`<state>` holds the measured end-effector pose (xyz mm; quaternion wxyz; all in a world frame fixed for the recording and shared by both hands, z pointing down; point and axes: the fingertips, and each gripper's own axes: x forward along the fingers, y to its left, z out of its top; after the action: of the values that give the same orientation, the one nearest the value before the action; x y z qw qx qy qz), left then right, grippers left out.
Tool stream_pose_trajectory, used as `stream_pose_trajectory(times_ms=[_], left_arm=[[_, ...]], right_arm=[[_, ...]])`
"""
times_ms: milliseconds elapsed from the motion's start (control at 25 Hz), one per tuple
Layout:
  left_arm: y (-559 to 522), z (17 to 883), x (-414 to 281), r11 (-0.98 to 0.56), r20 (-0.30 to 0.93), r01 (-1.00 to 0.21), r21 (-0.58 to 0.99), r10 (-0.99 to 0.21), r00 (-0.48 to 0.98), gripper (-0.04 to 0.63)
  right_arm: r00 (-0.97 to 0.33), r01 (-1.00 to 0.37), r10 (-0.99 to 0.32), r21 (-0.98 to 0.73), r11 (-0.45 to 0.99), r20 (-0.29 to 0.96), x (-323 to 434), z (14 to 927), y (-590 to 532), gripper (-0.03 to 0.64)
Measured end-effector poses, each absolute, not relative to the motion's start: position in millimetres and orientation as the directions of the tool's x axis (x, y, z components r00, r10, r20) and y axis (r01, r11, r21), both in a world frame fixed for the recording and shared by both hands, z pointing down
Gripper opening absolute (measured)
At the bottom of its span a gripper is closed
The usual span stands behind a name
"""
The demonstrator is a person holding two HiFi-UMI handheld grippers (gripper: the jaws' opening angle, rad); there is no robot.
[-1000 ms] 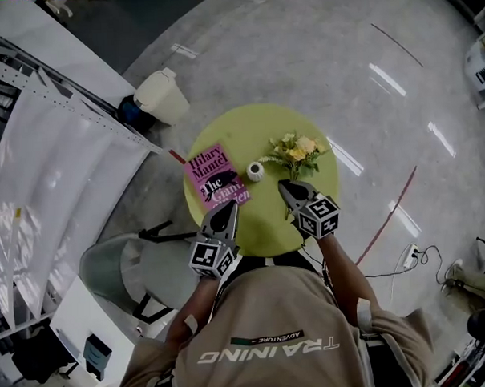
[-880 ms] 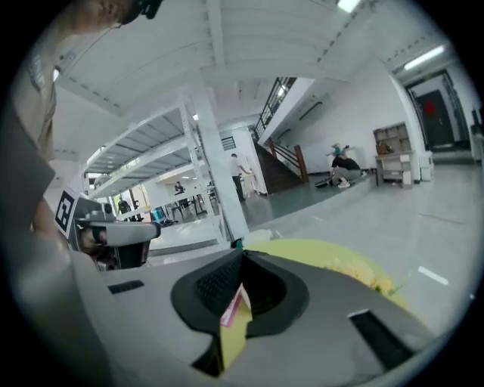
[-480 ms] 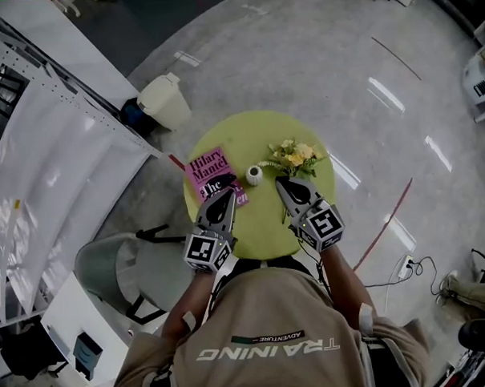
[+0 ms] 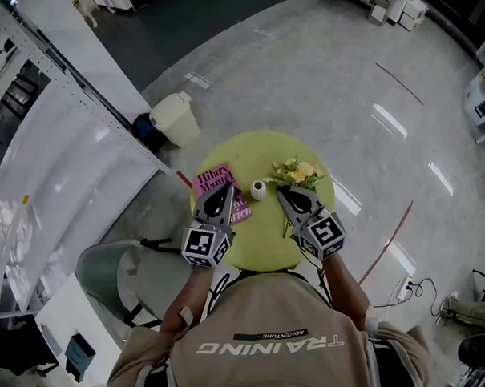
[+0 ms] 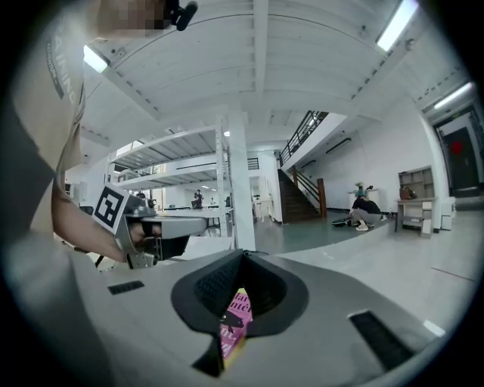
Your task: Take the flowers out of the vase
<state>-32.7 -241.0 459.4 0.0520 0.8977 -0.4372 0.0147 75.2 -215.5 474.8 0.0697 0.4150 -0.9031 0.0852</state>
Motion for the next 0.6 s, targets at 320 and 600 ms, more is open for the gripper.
stream_pose_trajectory(times_ms=[320,600], left_arm=[[-240.1,445.9,-36.9,-0.607,0.061,-0.792,0.058,-0.790,0.610,0.002],[-239.2,441.9,-35.7,-0.607,0.047,-0.793,0.044,-0.792,0.609,0.002]], right_arm=[[-0.631,-0.773,-0.758,-0.053,0.632,0.165,77.0,451.6,-219.0,0.000],[-0.634,-0.771,-0.756,-0.058,0.634,0.164,78.4,450.3,-218.5,0.000]])
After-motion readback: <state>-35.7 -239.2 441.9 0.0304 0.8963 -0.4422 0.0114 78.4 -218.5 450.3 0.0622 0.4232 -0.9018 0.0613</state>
